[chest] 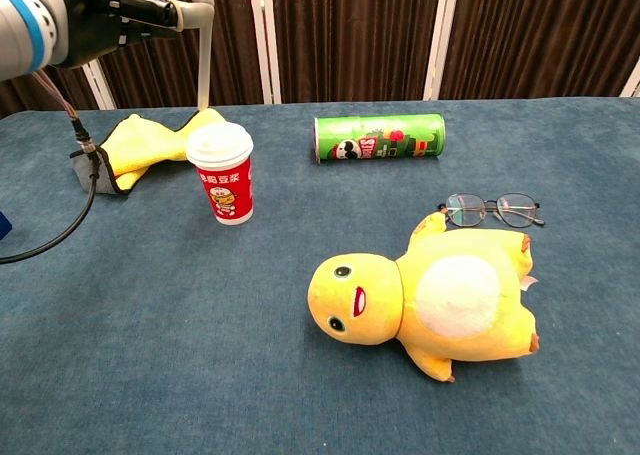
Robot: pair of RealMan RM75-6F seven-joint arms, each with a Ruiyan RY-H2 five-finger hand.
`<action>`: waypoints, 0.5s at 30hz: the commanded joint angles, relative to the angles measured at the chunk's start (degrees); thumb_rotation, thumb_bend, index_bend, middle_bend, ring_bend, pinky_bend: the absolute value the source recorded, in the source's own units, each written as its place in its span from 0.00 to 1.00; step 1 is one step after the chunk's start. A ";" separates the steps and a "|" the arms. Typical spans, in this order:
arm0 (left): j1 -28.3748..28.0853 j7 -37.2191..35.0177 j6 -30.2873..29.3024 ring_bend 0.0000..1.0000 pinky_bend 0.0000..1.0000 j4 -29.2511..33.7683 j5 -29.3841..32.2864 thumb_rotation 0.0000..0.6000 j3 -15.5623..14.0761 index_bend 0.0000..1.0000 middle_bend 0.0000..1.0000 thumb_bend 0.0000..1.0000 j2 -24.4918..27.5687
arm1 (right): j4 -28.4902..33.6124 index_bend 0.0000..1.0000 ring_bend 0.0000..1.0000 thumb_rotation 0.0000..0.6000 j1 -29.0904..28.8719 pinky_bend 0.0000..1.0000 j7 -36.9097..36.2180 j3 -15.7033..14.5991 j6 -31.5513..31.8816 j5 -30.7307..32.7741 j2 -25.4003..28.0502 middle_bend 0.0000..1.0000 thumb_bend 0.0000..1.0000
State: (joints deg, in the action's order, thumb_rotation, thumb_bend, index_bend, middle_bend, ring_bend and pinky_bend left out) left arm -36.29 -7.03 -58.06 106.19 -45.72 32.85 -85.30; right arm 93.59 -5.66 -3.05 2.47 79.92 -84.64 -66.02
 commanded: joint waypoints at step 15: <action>-1.21 -6.81 1.75 0.00 0.00 -6.54 -0.33 1.00 -2.21 0.59 0.06 0.40 -1.55 | -1.12 0.12 0.00 1.00 -0.38 0.00 0.13 -0.22 -1.21 0.67 -0.74 0.00 0.09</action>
State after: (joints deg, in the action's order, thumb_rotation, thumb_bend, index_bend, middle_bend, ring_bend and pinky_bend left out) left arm -37.53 -13.63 -56.43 99.76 -46.20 30.80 -86.91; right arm 92.47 -6.05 -2.92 2.25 78.71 -83.97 -66.75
